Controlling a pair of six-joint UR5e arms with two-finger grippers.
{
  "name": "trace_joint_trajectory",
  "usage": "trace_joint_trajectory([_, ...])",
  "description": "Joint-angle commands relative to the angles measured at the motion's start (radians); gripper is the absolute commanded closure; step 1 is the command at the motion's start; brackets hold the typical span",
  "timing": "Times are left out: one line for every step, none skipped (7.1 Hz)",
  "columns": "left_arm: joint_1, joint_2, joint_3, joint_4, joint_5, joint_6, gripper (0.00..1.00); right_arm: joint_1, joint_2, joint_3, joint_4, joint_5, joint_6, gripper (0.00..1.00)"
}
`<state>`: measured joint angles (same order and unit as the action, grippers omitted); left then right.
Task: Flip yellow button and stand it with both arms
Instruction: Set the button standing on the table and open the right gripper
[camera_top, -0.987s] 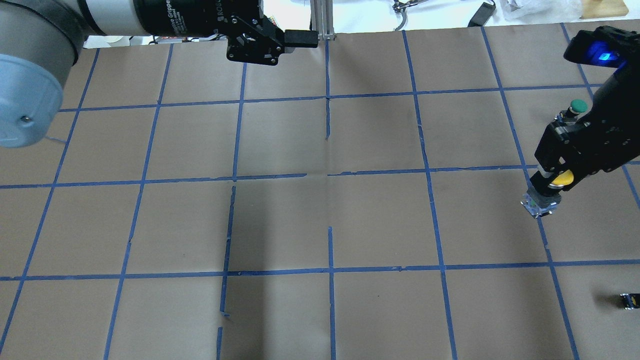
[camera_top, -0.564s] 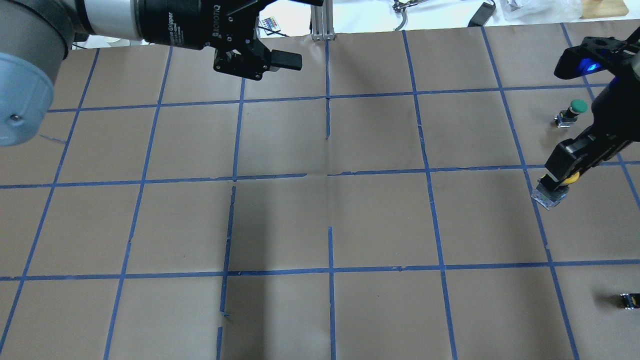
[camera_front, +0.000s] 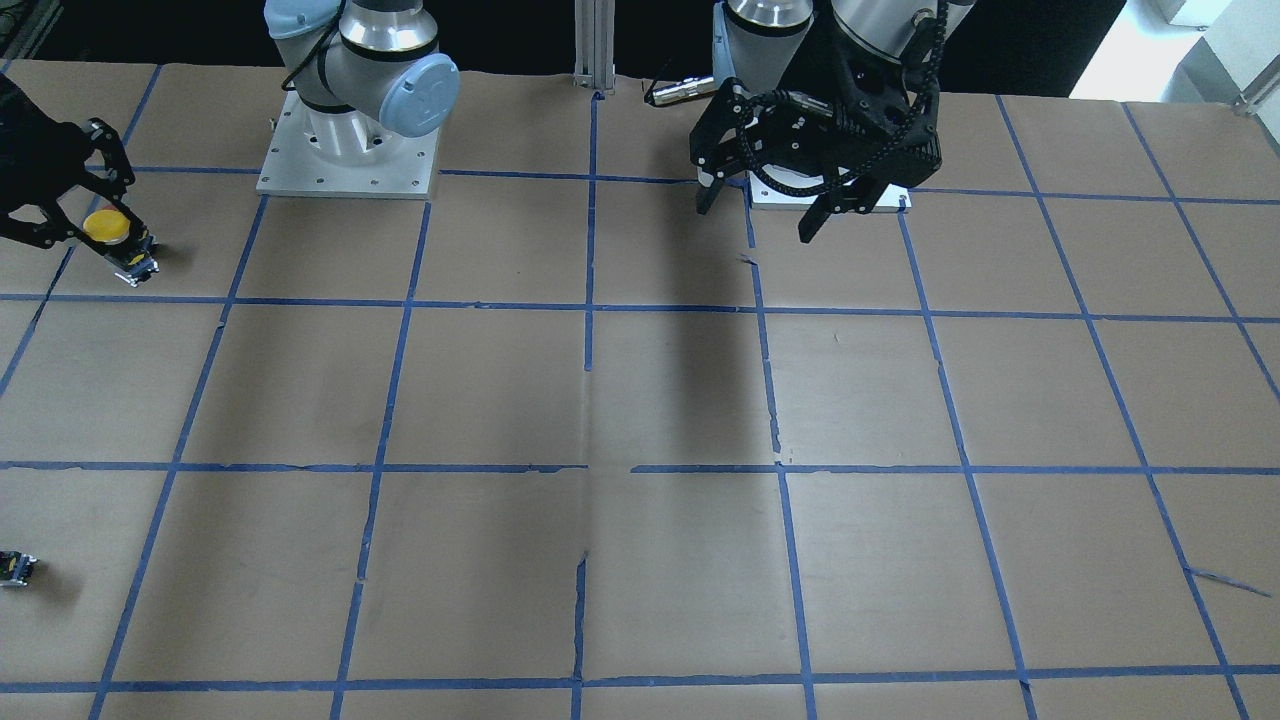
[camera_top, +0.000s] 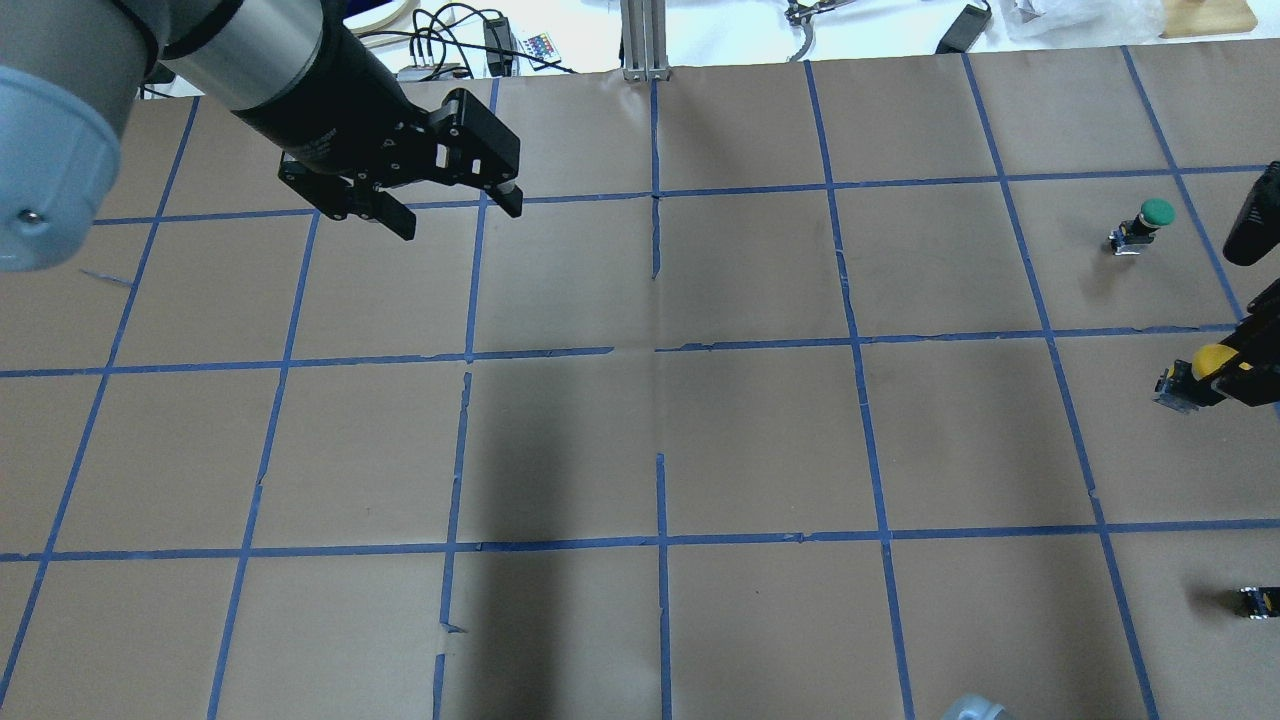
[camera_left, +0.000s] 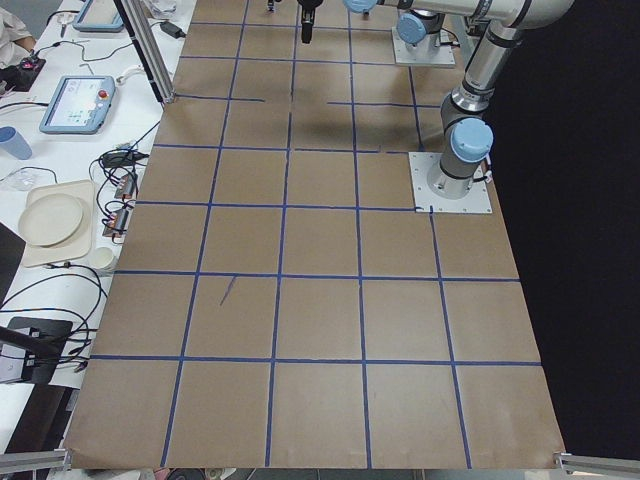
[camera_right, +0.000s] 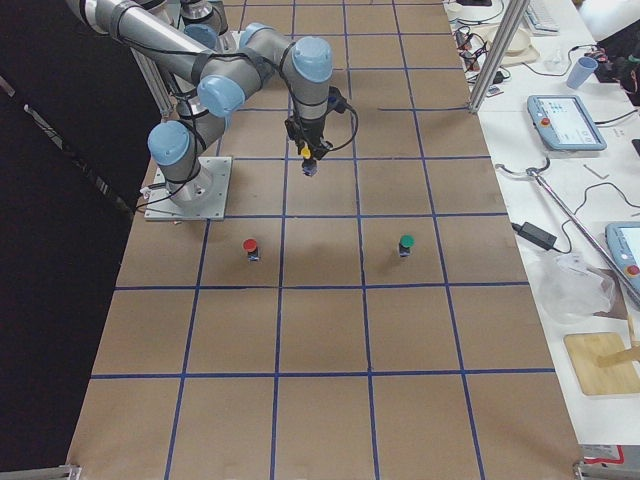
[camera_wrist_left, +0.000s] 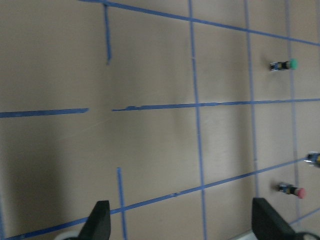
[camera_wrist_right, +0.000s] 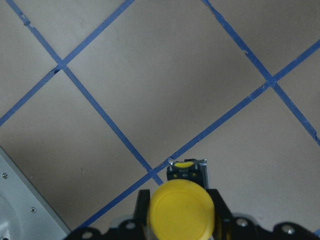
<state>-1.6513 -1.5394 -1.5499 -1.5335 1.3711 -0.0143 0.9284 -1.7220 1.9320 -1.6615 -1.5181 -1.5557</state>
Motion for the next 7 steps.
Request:
trace_joint_trajectory([-0.030, -0.011, -0.005, -0.002, 0.231, 0.071, 0.01, -0.106, 0.125, 0.004, -0.068, 0.006, -0.248, 0.88])
trace_joint_trajectory([-0.028, -0.025, 0.013, -0.051, 0.256, 0.070, 0.01, -0.123, 0.181, -0.008, -0.117, 0.003, -0.312, 0.88])
trace_joint_trajectory([-0.025, -0.028, 0.046, -0.110, 0.311, 0.070, 0.01, -0.125, 0.235, -0.007, -0.194, -0.007, -0.372, 0.88])
trace_joint_trajectory([-0.022, -0.048, 0.071, -0.118, 0.303, 0.070, 0.01, -0.125, 0.293, -0.013, -0.225, -0.005, -0.455, 0.87])
trace_joint_trajectory([-0.004, -0.045, 0.045, -0.114, 0.258, 0.062, 0.01, -0.126, 0.332, -0.011, -0.271, -0.005, -0.504, 0.87])
trace_joint_trajectory([0.031, -0.035, 0.042, -0.117, 0.212, 0.066, 0.01, -0.126, 0.353, -0.011, -0.296, -0.007, -0.545, 0.87])
trace_joint_trajectory([0.034, -0.030, 0.044, -0.119, 0.218, 0.070, 0.01, -0.126, 0.358, -0.008, -0.297, -0.007, -0.547, 0.86])
